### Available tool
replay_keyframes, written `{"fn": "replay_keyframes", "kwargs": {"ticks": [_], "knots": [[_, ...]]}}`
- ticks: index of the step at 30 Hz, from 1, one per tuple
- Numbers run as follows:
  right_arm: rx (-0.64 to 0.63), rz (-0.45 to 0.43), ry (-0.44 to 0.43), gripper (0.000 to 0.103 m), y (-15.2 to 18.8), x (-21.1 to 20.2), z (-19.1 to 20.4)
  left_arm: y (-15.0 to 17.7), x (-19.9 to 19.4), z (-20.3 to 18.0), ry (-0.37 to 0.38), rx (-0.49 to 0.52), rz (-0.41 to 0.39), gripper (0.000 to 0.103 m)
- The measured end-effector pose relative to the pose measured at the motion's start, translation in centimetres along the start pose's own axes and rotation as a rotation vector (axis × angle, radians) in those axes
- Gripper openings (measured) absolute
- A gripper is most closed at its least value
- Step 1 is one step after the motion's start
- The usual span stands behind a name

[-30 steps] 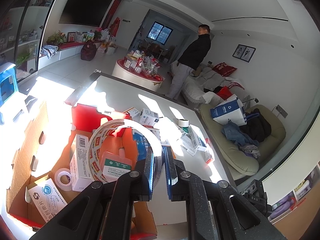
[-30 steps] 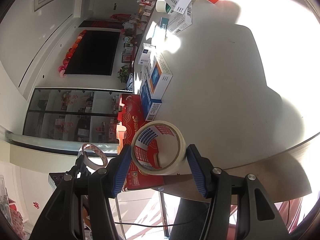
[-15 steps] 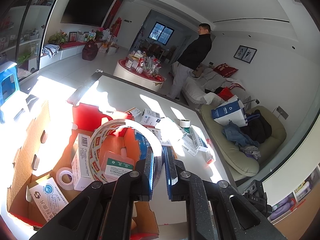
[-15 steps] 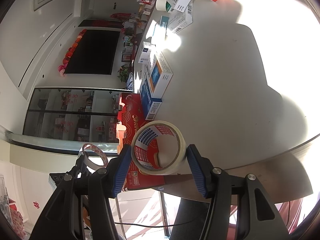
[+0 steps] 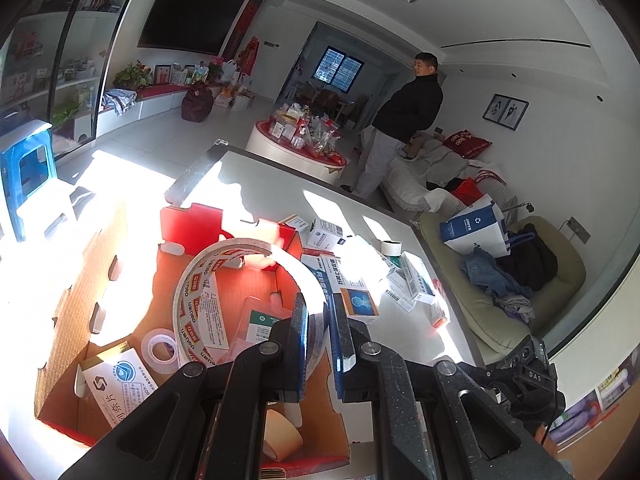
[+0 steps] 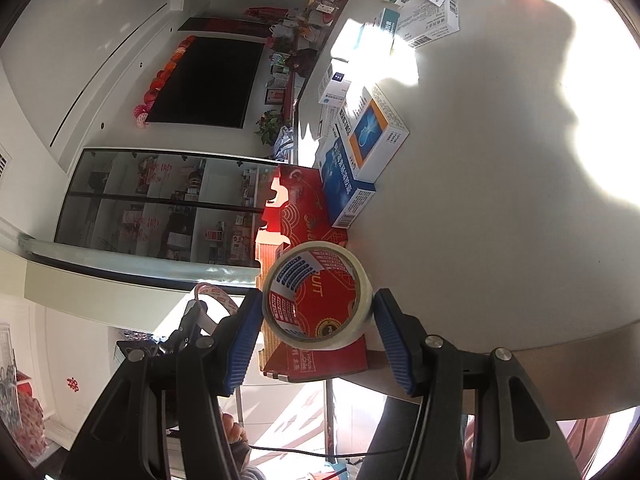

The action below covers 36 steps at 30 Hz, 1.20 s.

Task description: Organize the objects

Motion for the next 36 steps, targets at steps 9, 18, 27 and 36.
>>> {"fn": "replay_keyframes", "kwargs": {"ticks": [9, 18, 27, 36], "knots": [[-0.084, 0.206, -0.049, 0.056, 2.2, 9.8, 4.6, 1.4, 1.1, 3.8, -0.046, -0.06, 0.038, 0.009], [-0.116, 0.369, -0.013, 0.063, 5.5, 16.6, 5.5, 2.6, 2.8, 6.9, -0.118, -0.078, 0.081, 0.046], [-0.196, 0.303, 0.07, 0.077, 3.6, 13.5, 5.0, 2.3, 3.5, 6.9, -0.139, -0.077, 0.048, 0.084], [-0.297, 0.046, 0.601, 0.088, -7.0, 3.3, -3.0, 2.1, 5.0, 2.0, -0.091, 0.026, 0.055, 0.096]]}}
Point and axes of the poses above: each gripper's, at about its wrist camera, not at the fingertips, and x roughly the way its jaws point, z to its left, y to its underside, the point moved 8 cm from there along x, roughly the way its jaws point, and after that the axes turned 14 degrees about -y, right-handed, at the moved point
